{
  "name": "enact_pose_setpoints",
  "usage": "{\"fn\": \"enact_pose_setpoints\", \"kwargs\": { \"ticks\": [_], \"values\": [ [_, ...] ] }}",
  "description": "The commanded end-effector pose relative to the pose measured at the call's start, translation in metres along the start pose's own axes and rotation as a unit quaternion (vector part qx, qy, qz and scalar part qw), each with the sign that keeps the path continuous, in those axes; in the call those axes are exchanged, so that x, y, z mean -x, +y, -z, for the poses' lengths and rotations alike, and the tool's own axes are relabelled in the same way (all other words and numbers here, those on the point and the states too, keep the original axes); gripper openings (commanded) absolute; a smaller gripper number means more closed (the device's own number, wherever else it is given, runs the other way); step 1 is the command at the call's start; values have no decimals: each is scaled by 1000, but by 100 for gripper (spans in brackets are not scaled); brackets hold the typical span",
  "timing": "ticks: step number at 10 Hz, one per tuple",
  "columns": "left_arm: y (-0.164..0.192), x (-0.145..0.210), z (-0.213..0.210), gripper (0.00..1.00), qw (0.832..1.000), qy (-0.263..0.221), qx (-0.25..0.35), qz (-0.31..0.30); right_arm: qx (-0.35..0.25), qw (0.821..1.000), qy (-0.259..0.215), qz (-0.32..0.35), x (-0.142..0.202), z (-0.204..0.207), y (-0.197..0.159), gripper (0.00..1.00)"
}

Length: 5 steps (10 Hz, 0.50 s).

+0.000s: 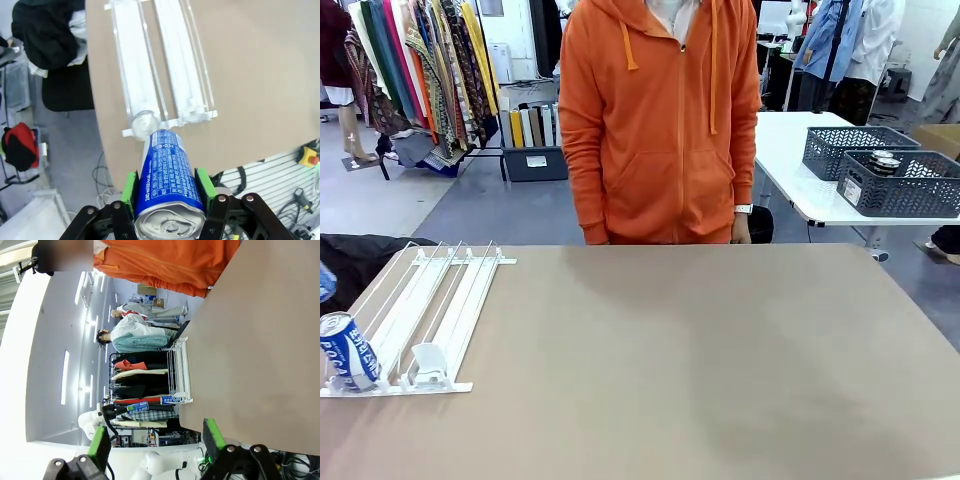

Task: Retrieve and store the cans from the dispenser.
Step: Pick up one can from the Automatic Can Dispenser and place it in the middle of the table.

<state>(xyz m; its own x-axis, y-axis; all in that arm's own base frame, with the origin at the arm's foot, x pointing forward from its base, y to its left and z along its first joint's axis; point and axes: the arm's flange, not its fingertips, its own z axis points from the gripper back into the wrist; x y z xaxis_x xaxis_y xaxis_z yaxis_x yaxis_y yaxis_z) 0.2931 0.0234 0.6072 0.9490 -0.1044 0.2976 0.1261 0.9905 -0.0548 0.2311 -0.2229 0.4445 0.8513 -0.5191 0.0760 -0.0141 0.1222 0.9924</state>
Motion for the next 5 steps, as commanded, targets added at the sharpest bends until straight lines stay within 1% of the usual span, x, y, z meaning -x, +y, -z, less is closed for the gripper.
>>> {"fn": "enact_pose_setpoints", "kwargs": {
  "ticks": [1,2,3,4,5],
  "values": [
    [-69,-36,20,0,1000,11,19,7,-8,1000,-4,6,-2,1,6,100],
    [-129,-63,48,0,998,33,9,52,-8,1000,-4,6,-2,1,6,100],
    [-175,-79,72,0,997,34,11,75,-8,1000,-4,6,-2,1,6,100],
    [-224,-87,97,0,993,37,35,110,-8,1000,-4,6,-2,1,6,100],
    [-271,-93,129,0,989,33,43,136,-8,1000,-4,6,-2,1,6,100]
  ]
}}
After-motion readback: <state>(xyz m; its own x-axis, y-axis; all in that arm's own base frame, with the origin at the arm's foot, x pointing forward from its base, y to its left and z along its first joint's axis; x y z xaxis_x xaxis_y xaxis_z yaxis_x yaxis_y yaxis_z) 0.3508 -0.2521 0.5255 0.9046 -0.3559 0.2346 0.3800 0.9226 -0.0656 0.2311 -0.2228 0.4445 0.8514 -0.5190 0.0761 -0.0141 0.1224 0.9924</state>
